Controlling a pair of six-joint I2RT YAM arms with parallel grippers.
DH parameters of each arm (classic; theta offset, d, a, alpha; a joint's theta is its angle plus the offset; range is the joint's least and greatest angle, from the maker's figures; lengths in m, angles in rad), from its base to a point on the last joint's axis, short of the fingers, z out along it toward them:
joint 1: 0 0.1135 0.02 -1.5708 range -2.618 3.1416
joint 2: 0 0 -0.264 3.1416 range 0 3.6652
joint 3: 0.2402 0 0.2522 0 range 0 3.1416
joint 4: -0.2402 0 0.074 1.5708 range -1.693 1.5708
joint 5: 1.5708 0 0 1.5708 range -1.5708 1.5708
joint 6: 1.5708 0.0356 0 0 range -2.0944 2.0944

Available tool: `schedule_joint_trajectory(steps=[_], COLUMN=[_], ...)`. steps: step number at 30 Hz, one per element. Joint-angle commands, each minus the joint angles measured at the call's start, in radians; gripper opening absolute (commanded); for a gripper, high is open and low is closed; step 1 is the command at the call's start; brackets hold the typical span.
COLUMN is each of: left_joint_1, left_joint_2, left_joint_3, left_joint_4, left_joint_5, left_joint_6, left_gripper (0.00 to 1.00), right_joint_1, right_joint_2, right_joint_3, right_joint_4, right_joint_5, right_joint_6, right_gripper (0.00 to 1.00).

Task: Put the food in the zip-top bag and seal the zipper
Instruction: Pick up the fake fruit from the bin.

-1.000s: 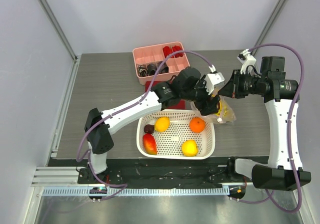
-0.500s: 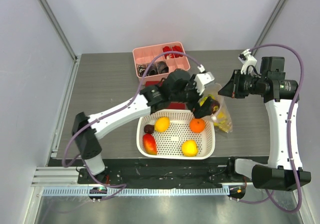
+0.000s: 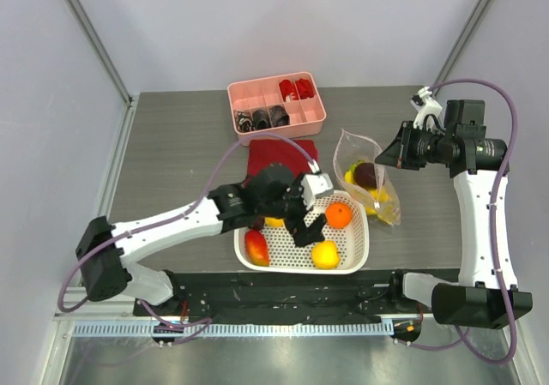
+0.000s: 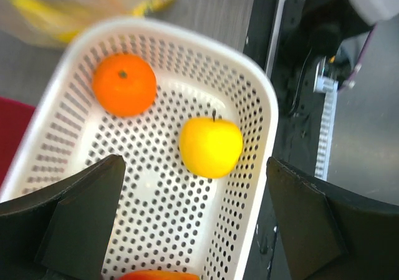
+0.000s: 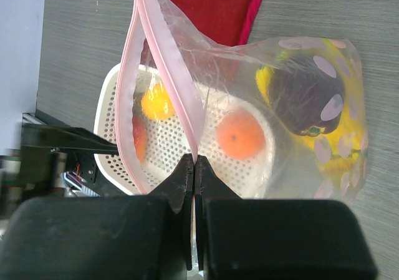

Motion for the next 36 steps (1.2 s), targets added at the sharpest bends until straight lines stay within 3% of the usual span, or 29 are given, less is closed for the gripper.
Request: schedule_joint_trajectory(steps=[1,6,15,20,22,26,31,36], left_joint_1=[-0.046,-0.084,-0.109,-0.109,-0.109,-0.095,-0.086,-0.076], left_joint_2=[0.101,0.214,0.407,0.416,0.393,0.283,0.020,-0.006], left_joint_3=[-0.046,-0.080,-0.024,-0.057,-0.061,-0.031,0.022,0.207], left_joint_4=[0.108,0.228,0.236,0.254,0.242,0.152,0.019,-0.031], left_joint_5=[-0.071,-0.125,-0.119,-0.114,-0.129,-0.114,0.022,-0.022], left_joint_6=[-0.058,-0.126,-0.129,-0.094,-0.060,-0.017,0.074,0.058], left_gripper=[1.00,1.00,1.00,0.96,0.90,0.68,0.66,0.65], right_joint_1=[-0.007,-0.015,-0.024,-0.024,-0.024,-0.024,-0.024,-0.024], right_joint_2=[-0.031,-0.028,-0.026,-0.015,-0.012,-0.011,-0.011,-0.015], right_joint_3=[-0.002,-0.010,-0.010,-0.010,-0.010,-0.008,-0.007,-0.028], right_joint_4=[0.044,0.052,0.035,0.033,0.033,0.030,0.027,0.033], right_joint_5=[0.025,0.028,0.029,0.026,0.023,0.022,0.008,-0.001], right_joint_6=[0.018,0.024,0.000,-0.005,-0.006,-0.013,-0.020,-0.026], right_gripper=[0.01,0.01,0.01,0.01,0.01,0.01,0.01,0.01])
